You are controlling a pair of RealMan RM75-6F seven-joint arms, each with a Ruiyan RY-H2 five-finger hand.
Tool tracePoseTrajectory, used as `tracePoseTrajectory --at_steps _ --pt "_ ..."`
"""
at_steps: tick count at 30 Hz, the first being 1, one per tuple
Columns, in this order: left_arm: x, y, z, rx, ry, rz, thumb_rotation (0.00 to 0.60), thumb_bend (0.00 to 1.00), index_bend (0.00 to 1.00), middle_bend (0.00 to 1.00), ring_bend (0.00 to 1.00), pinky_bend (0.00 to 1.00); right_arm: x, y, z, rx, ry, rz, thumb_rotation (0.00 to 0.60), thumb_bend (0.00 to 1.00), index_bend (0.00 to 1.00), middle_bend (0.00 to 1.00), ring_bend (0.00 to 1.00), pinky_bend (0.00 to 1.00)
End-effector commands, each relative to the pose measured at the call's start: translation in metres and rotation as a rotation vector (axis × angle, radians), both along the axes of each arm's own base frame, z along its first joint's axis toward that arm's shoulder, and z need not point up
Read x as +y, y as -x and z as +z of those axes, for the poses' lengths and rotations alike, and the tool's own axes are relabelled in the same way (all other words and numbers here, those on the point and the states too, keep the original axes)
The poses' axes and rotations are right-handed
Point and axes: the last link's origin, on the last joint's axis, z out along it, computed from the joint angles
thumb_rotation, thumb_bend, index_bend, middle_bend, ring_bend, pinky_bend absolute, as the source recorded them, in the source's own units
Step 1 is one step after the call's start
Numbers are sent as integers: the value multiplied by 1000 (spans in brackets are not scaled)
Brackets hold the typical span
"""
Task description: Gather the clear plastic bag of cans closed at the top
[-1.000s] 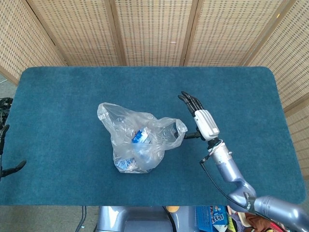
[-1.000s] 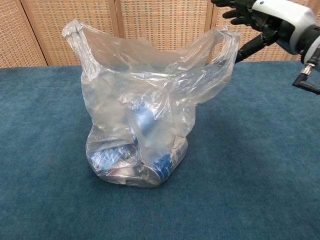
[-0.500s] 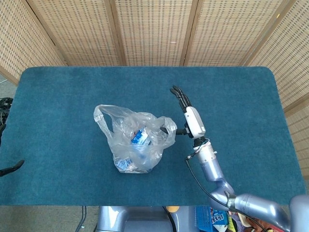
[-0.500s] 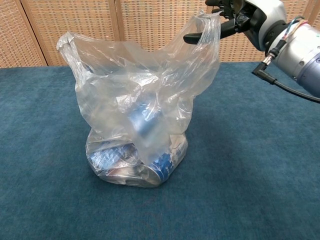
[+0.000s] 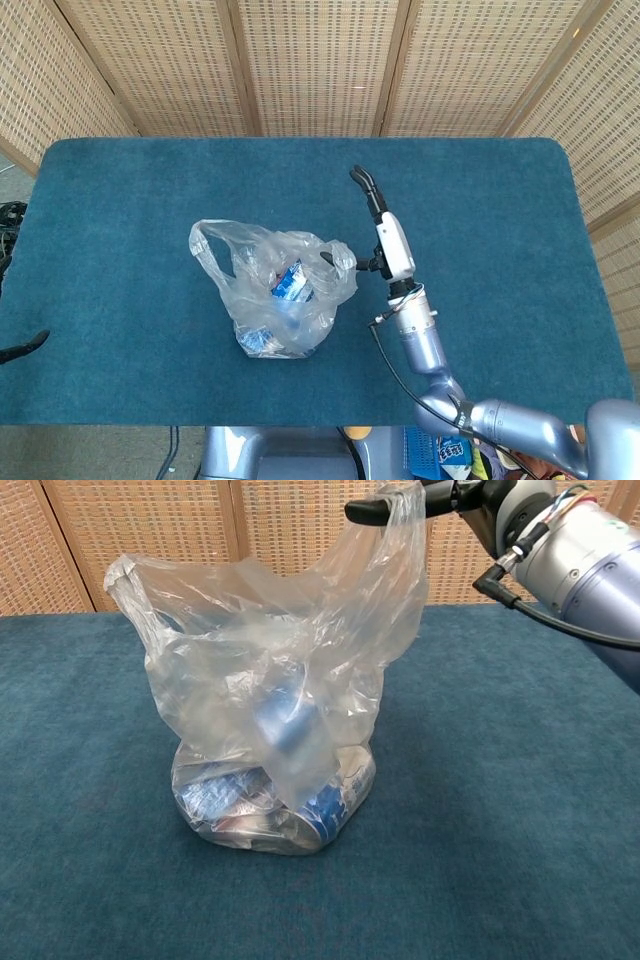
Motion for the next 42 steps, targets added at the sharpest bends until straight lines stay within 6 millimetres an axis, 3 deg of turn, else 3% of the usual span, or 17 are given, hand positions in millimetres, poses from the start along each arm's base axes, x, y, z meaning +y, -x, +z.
tracePoseTrajectory --at_steps 1,9,11,16,19,21,27,37,39,42 --pt "0 0 0 -1 1 1 600 109 0 0 0 0 0 0 2 -16 3 -8 600 0 0 0 0 0" --pt "0 0 -1 3 7 4 600 109 0 0 0 0 -2 7 12 -64 33 -38 600 3 0 0 0 0" --pt "0 0 -2 4 7 5 600 109 0 0 0 0 -2 9 14 -69 37 -43 600 74 0 0 0 0" --pt "0 0 -3 5 9 5 600 110 0 0 0 0 2 21 17 -60 39 -46 600 511 0 1 0 0" --pt "0 0 -4 8 17 9 600 110 0 0 0 0 9 31 17 -19 48 -24 600 723 0 6 0 0" --pt "1 0 -5 8 23 8 600 110 0 0 0 0 11 34 18 -6 48 -13 600 791 0 9 0 0" --pt "11 -10 -15 -83 103 -55 600 113 0 0 0 0 20 39 19 64 48 31 600 822 0 16 0 0" --pt "47 -51 -38 -635 476 -240 600 108 0 0 0 0 27 30 24 245 84 116 600 821 0 24 0 0" --pt "57 -68 -49 -810 591 -250 600 103 0 0 0 0 28 24 25 254 88 129 600 821 0 25 0 0" --pt "69 -75 -53 -901 666 -257 600 97 0 0 0 0 30 20 25 258 86 133 600 821 0 28 0 0"
